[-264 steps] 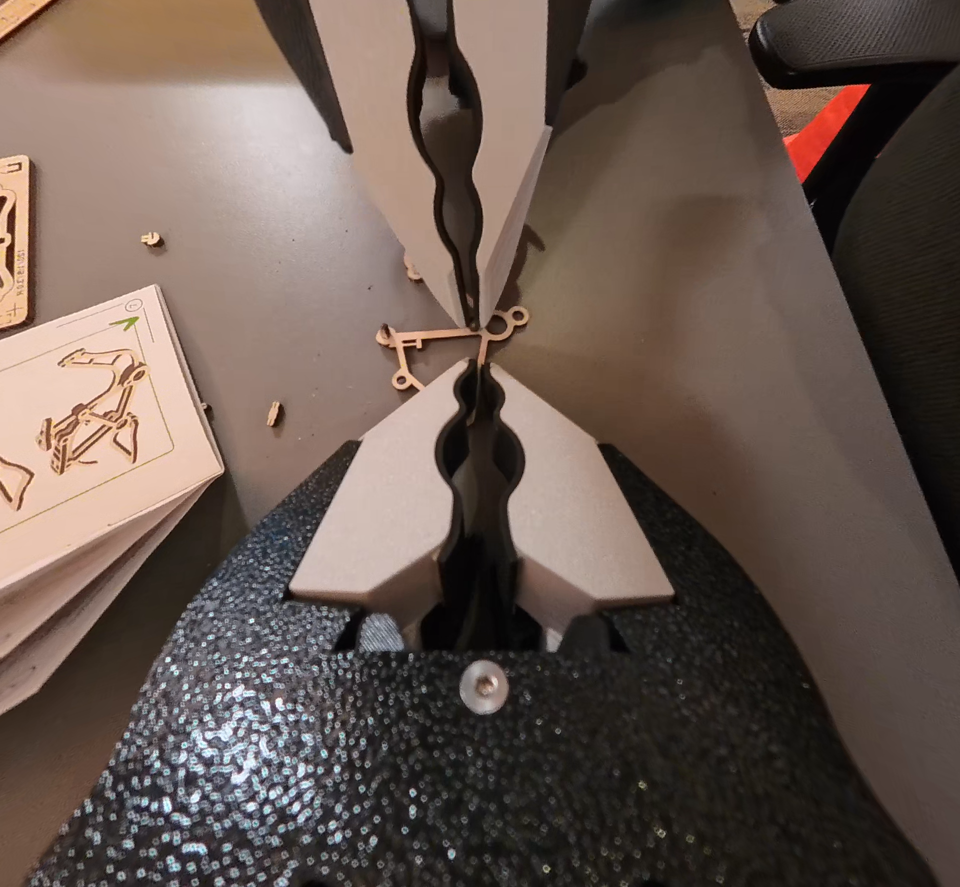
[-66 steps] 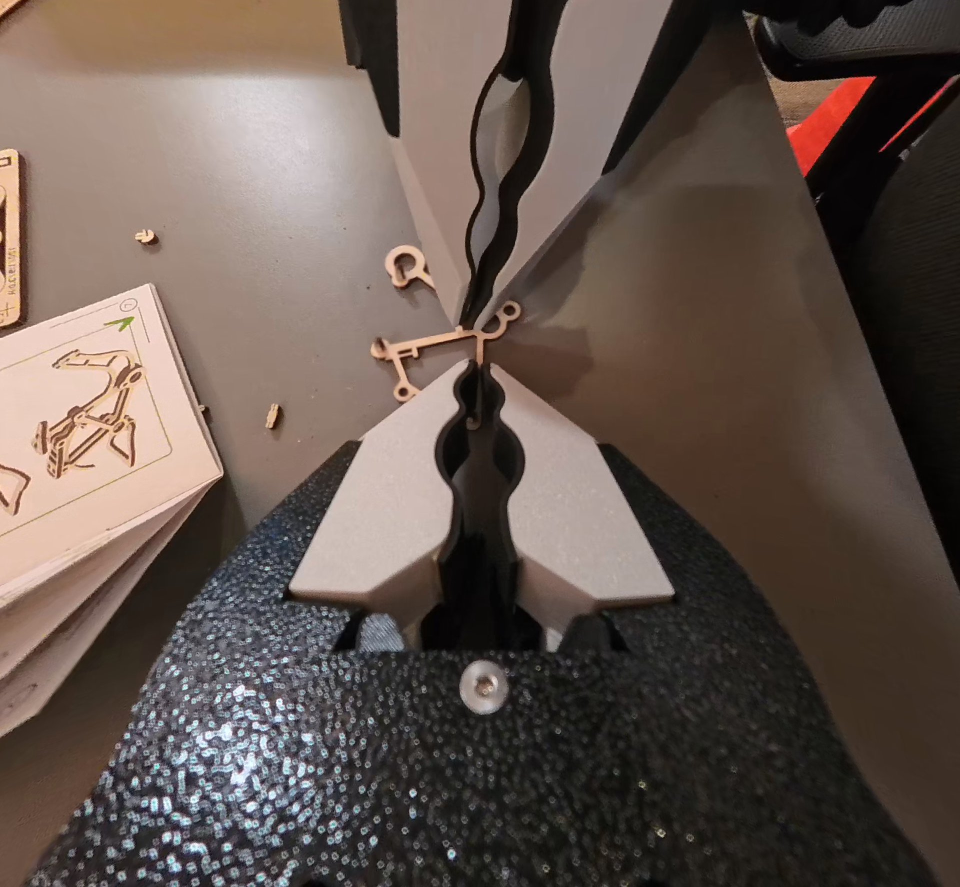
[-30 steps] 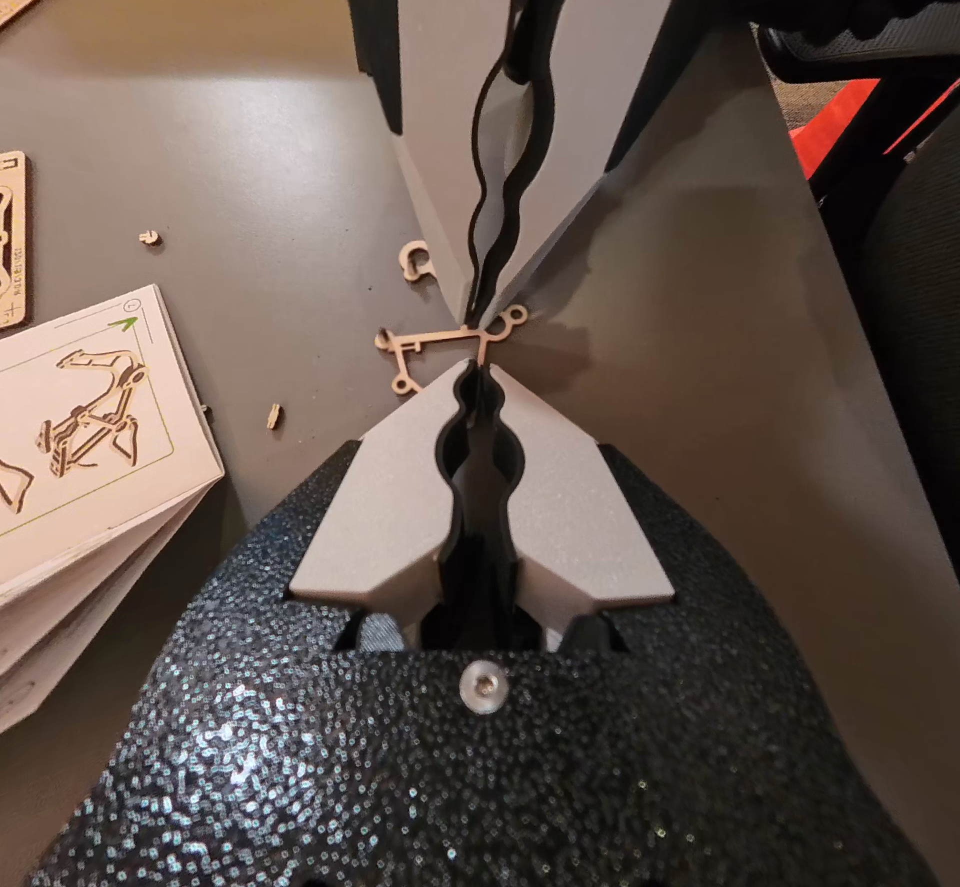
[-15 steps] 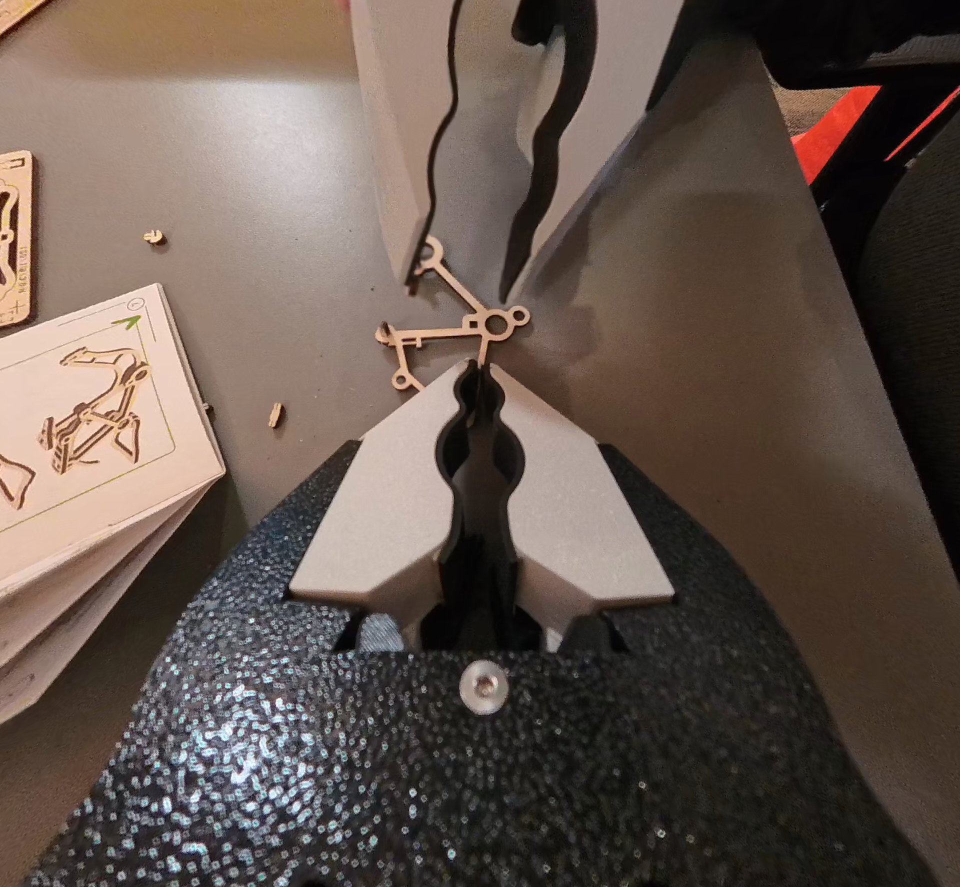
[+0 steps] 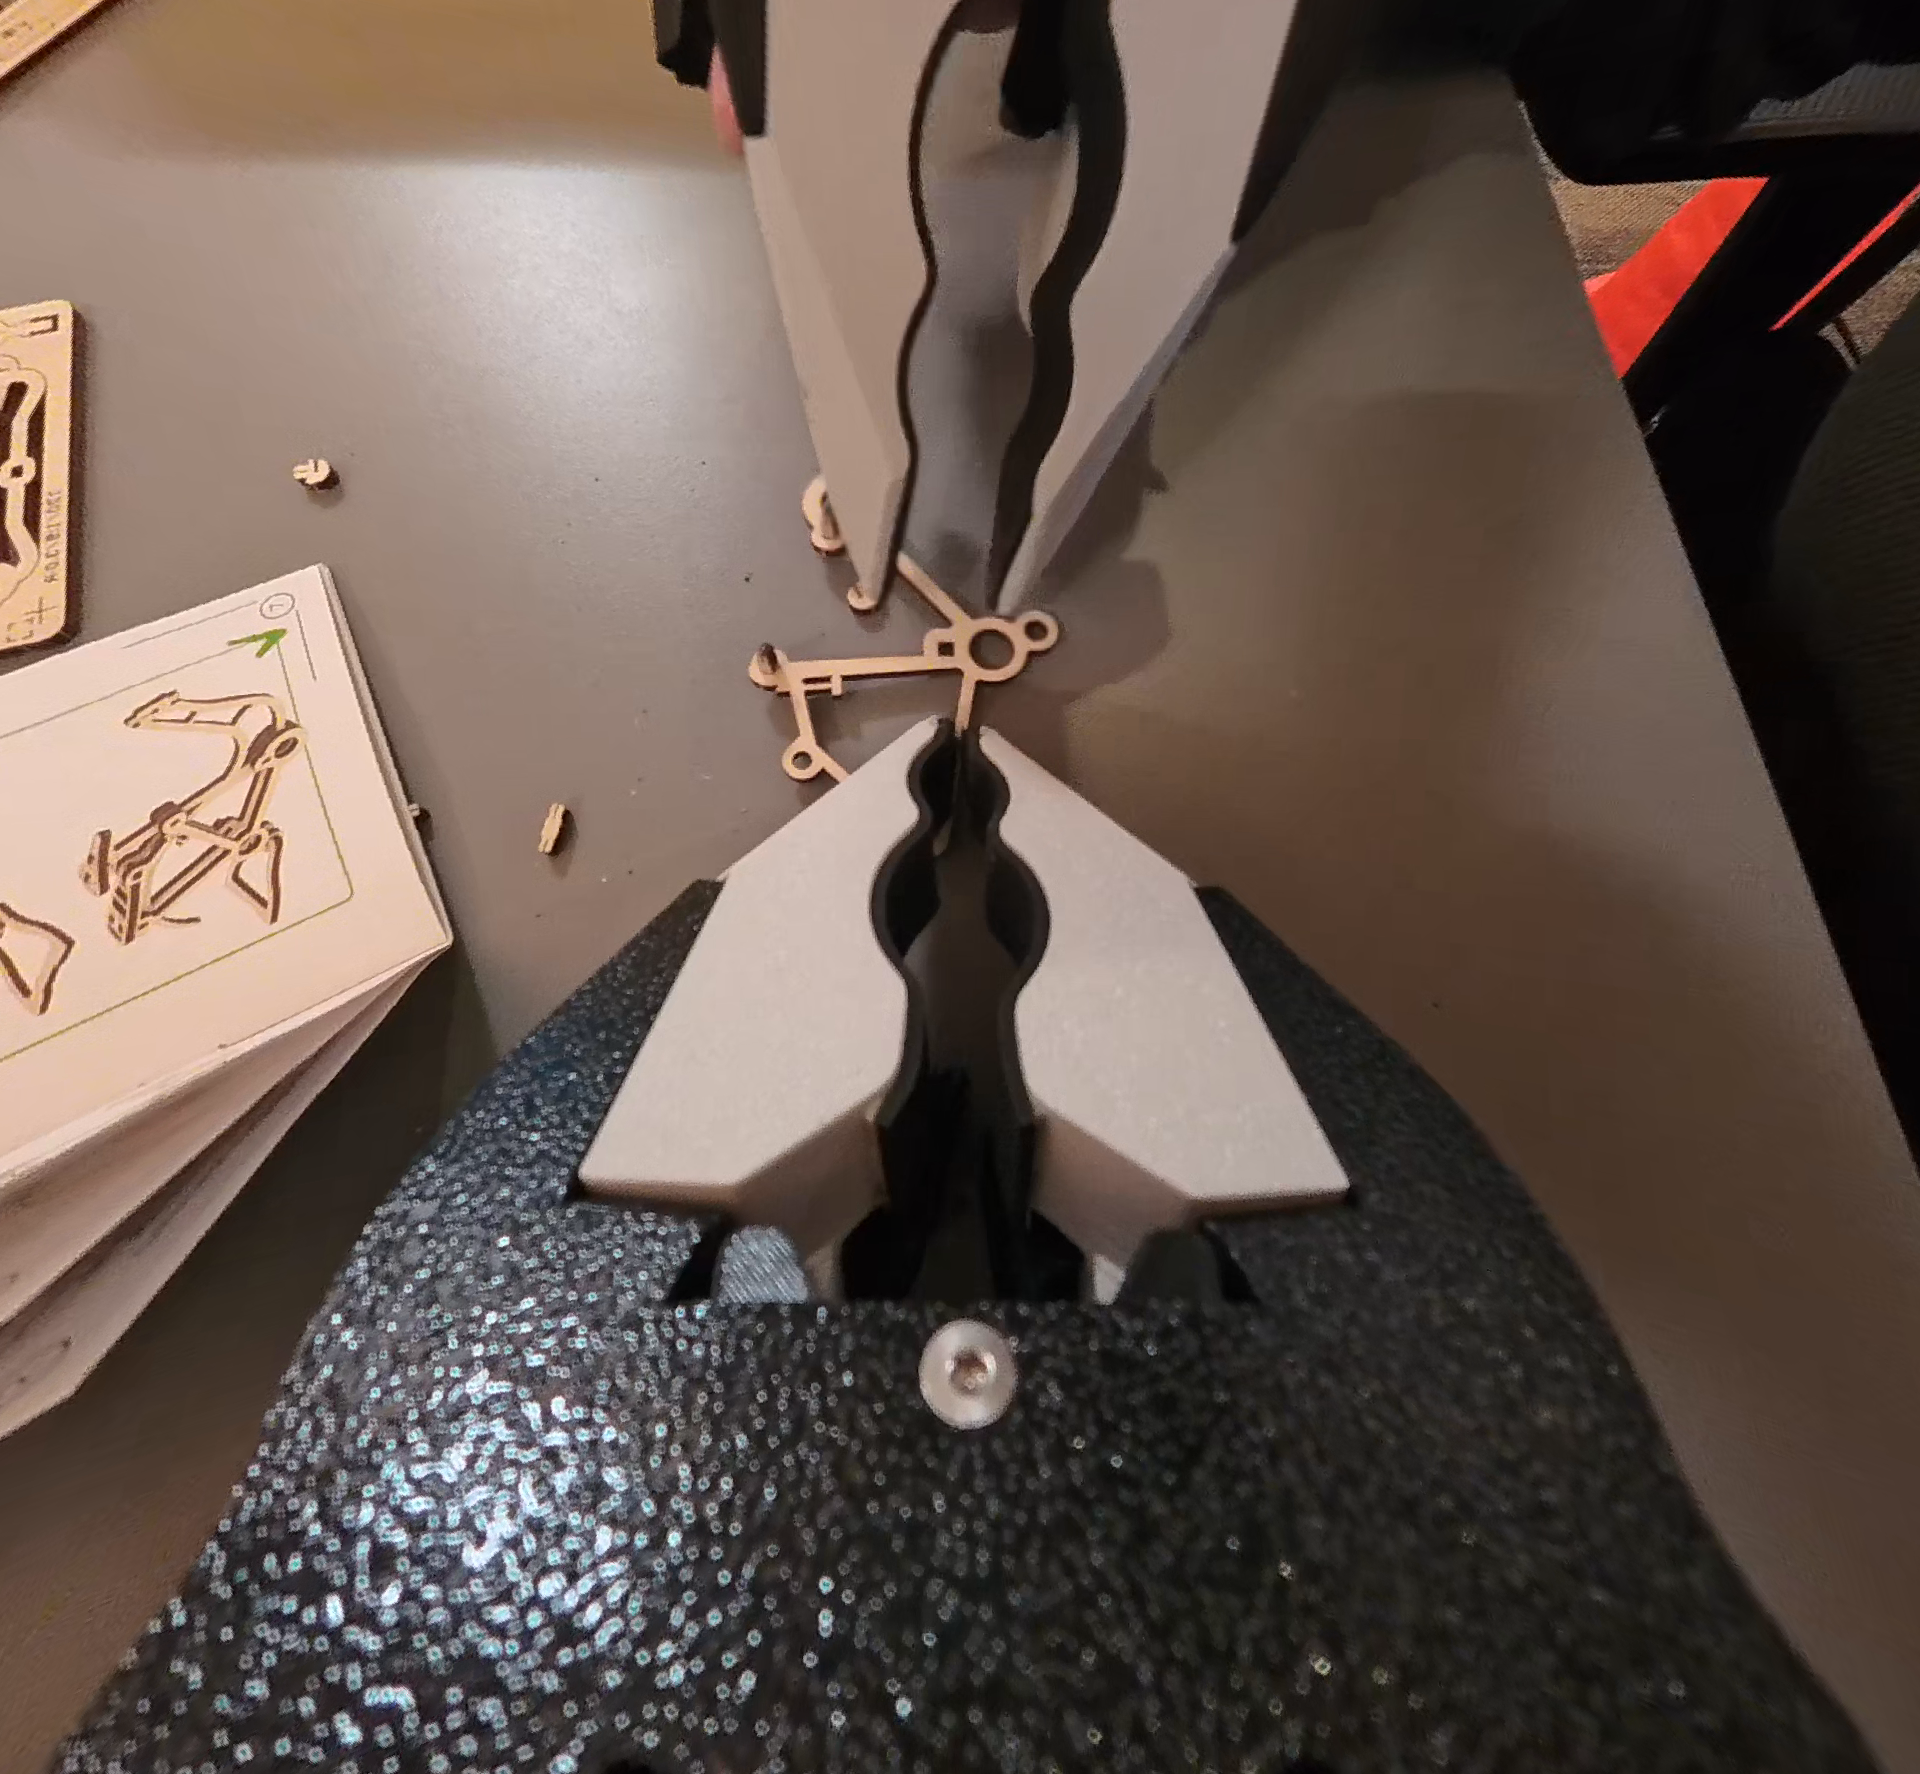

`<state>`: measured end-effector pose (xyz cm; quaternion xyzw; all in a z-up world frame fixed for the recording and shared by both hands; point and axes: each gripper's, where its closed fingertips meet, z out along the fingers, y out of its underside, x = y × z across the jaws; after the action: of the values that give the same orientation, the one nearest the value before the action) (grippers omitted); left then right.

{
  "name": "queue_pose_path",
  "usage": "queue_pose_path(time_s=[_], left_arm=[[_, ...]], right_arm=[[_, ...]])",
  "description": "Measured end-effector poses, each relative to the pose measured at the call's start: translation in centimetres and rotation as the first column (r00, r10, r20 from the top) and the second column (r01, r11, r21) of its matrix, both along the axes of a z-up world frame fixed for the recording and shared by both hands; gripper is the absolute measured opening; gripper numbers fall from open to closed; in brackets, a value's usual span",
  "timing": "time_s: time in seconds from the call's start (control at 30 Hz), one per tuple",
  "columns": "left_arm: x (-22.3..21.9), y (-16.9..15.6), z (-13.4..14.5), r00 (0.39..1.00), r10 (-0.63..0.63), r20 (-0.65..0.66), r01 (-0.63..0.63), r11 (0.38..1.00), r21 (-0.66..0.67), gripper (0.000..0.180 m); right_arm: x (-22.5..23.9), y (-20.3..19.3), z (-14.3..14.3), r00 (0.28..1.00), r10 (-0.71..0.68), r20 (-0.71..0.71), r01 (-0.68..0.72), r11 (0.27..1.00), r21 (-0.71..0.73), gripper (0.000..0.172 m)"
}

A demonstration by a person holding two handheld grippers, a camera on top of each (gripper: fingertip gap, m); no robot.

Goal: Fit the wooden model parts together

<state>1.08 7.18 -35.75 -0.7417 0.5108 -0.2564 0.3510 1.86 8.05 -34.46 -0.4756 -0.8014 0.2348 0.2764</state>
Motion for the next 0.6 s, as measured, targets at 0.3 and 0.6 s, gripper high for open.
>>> queue_pose_path(time_s=[0.3,0.6], left_arm=[[0.0,-0.1,0.0,1.0,-0.01,0.006,0.01,1.0,0.005,0.0],[0.4,-1.3,0.1,0.996,-0.088,0.006,0.088,0.996,0.016,0.0]], right_arm=[[0.0,2.0,0.7,0.995,-0.071,-0.062,0.068,0.996,-0.062,0.016],[-0.4,5.6,1.4,0.962,-0.171,-0.215,0.166,0.985,-0.04,0.018]])
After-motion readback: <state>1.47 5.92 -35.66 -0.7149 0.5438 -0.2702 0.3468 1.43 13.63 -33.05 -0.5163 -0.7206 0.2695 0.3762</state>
